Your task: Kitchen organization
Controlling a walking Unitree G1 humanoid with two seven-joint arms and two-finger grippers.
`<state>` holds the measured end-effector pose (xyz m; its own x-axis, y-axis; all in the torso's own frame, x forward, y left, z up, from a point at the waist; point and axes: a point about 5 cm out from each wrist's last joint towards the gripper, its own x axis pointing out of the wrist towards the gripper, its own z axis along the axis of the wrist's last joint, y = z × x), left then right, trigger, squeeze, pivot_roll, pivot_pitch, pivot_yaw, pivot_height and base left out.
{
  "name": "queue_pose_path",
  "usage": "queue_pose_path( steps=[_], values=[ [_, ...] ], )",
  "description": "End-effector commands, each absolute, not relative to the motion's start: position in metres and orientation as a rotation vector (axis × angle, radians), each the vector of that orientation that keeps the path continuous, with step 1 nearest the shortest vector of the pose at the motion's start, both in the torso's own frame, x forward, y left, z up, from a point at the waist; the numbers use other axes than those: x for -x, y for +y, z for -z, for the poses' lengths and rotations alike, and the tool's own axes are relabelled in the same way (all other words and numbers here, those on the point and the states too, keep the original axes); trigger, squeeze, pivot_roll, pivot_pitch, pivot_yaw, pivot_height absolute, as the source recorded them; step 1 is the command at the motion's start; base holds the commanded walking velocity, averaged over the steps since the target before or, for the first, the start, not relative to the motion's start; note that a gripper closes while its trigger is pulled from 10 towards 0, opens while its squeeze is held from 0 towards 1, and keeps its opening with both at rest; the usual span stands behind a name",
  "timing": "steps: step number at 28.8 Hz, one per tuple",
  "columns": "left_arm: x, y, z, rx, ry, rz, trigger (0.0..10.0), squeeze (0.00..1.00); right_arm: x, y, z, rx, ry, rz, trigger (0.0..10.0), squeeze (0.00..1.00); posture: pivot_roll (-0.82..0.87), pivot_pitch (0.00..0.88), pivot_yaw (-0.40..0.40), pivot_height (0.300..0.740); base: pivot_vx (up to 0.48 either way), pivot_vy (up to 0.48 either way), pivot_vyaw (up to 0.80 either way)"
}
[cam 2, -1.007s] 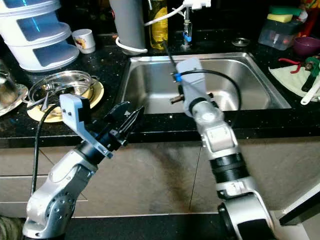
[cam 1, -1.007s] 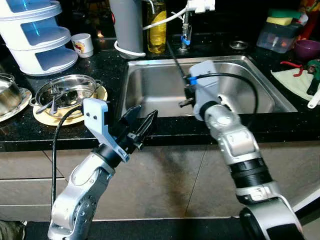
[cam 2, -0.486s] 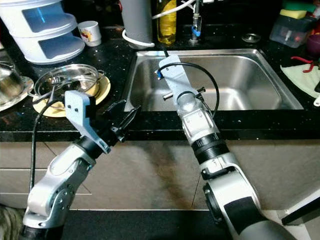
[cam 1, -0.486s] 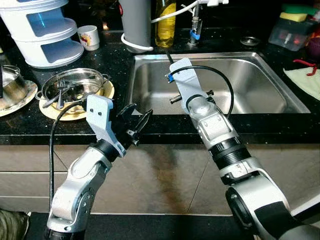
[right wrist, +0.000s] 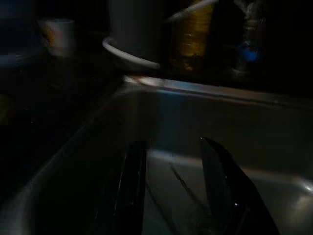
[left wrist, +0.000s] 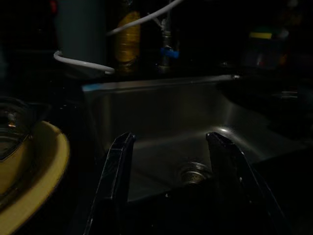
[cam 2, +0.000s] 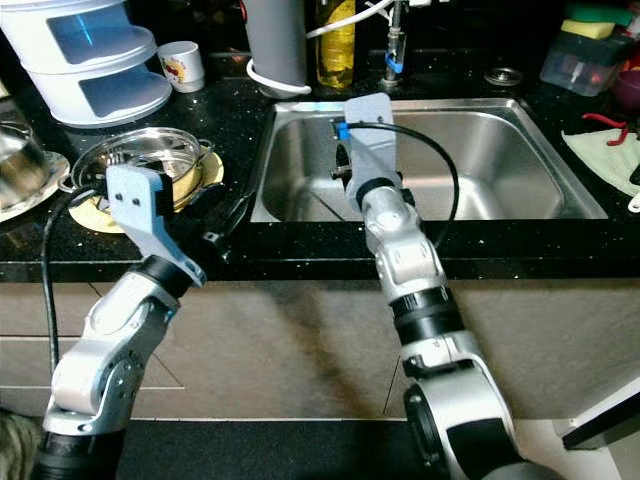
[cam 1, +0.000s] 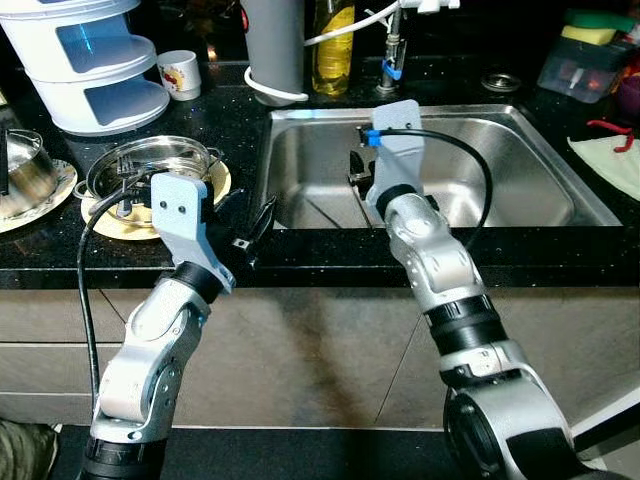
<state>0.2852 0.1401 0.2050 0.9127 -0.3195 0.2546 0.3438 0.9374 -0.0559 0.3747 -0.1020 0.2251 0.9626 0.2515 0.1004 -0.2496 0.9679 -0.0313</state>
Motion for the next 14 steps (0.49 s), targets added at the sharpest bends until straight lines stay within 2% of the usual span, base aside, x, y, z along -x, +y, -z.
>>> queue_pose_path(
  steps=[1, 2, 3, 7, 12, 14],
  values=[
    [-0.292, 0.154, -0.207, 0.046, -0.252, 0.258, 10.0, 0.0, -0.366, -0.102, -0.232, -0.086, -0.162, -0.361, 10.0, 0.0, 0.05, 0.0, 0.017, 0.74, 0.0, 0.0, 0.0],
    [-0.292, 0.154, -0.207, 0.046, -0.252, 0.258, 10.0, 0.0, -0.366, -0.102, -0.232, -0.086, -0.162, -0.361, 10.0, 0.0, 0.05, 0.0, 0.017, 0.74, 0.0, 0.0, 0.0],
    [-0.294, 0.158, -0.208, 0.03, -0.257, 0.231, 10.0, 0.0, -0.362, -0.102, -0.236, -0.116, -0.19, -0.402, 10.0, 0.0, 0.05, 0.0, 0.017, 0.74, 0.0, 0.0, 0.79],
    [-0.296, 0.182, -0.206, 0.003, -0.28, 0.146, 10.0, 0.0, -0.351, -0.081, -0.232, -0.06, -0.232, -0.487, 10.0, 0.0, 0.05, 0.0, 0.019, 0.74, 0.0, 0.0, 0.79],
    [-0.295, 0.186, -0.205, -0.037, -0.303, 0.165, 10.0, 0.0, -0.348, -0.076, -0.233, -0.088, -0.253, -0.508, 10.0, 0.0, 0.04, 0.0, 0.013, 0.74, 0.0, 0.0, 0.79],
    [-0.294, 0.18, -0.205, -0.09, -0.315, 0.206, 10.0, 0.0, -0.347, -0.078, -0.236, -0.13, -0.266, -0.521, 10.0, 0.0, 0.04, 0.0, 0.01, 0.74, 0.0, 0.0, 0.0]
  ],
)
